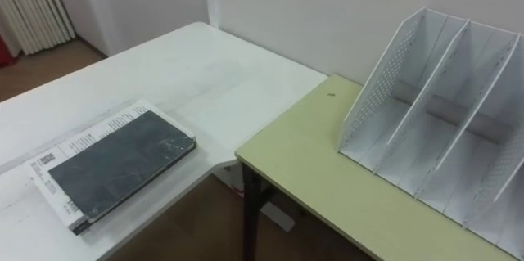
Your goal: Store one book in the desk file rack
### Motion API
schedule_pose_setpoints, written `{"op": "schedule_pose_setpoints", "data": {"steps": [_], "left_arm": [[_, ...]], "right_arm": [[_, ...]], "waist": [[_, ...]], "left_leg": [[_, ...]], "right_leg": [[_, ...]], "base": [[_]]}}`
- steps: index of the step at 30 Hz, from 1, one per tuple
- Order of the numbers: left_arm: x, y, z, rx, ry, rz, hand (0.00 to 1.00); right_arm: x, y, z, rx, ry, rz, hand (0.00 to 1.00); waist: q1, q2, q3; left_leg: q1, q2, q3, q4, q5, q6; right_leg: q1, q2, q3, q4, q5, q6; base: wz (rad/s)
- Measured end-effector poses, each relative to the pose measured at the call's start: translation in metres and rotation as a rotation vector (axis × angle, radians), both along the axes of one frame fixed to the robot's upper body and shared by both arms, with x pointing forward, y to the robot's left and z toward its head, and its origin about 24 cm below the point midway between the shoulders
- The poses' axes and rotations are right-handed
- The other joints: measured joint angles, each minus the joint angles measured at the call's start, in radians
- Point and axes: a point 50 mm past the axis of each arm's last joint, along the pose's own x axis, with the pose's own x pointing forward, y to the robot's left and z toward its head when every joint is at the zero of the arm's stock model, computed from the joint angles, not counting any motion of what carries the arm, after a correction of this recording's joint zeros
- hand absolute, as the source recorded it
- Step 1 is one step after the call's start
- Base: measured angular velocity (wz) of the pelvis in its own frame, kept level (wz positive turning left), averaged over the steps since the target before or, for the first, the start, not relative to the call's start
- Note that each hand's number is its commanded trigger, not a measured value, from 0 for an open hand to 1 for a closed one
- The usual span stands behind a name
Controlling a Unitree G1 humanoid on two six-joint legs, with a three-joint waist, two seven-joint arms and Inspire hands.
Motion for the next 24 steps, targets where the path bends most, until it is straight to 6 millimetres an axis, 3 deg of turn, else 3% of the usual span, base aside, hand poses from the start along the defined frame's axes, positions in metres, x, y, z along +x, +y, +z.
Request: {"op": "schedule_pose_setpoints", "data": {"steps": [4,6,8,12,18,24], "left_arm": [[0.01,-0.015,0.002,-0.009,-0.038,-0.127,0.0],[0.02,-0.023,0.008,-0.012,-0.085,-0.189,0.0],[0.036,-0.031,0.016,-0.022,-0.158,-0.242,0.0],[0.052,-0.046,0.023,-0.076,-0.238,-0.31,0.0],[0.06,-0.066,0.032,-0.131,-0.312,-0.409,0.0],[0.075,-0.078,0.047,-0.161,-0.443,-0.448,0.0]], "right_arm": [[0.006,0.001,0.001,-0.005,-0.022,0.032,0.0],[0.011,0.001,0.002,-0.004,-0.033,0.036,0.0],[0.014,0.002,0.002,-0.003,-0.039,0.053,0.0],[0.018,0.004,0.003,-0.006,-0.055,0.1,0.0],[0.022,0.004,0.004,-0.018,-0.076,0.126,0.0],[0.021,0.005,0.004,-0.009,-0.076,0.136,0.0]], "waist": [[-0.03,-0.007,-0.0007],[-0.039,-0.006,0.0087],[-0.042,-0.003,0.0099],[-0.046,-0.004,0.0085],[-0.067,-0.003,0.0067],[-0.068,0.003,0.0003]], "left_leg": [[0.0,-0.002,-0.004,-0.004,0.0,0.0],[-0.001,-0.004,-0.005,-0.002,0.0,0.001],[-0.001,-0.004,-0.006,-0.004,0.0,0.001],[0.003,-0.005,-0.005,-0.006,0.001,0.001],[0.0,-0.005,-0.002,-0.01,0.001,0.001],[0.002,-0.005,0.0,-0.01,0.001,0.001]], "right_leg": [[-0.002,-0.001,0.003,-0.001,0.0,0.0],[-0.005,-0.003,0.004,0.0,0.0,0.0],[-0.005,-0.003,0.005,-0.001,0.0,0.001],[-0.002,-0.001,0.007,-0.001,0.001,0.001],[-0.007,-0.002,0.005,-0.002,0.001,0.001],[-0.007,-0.001,0.006,-0.002,0.001,0.001]], "base": [[-0.02],[0.0],[0.0],[-0.01],[0.0],[0.0]]}}
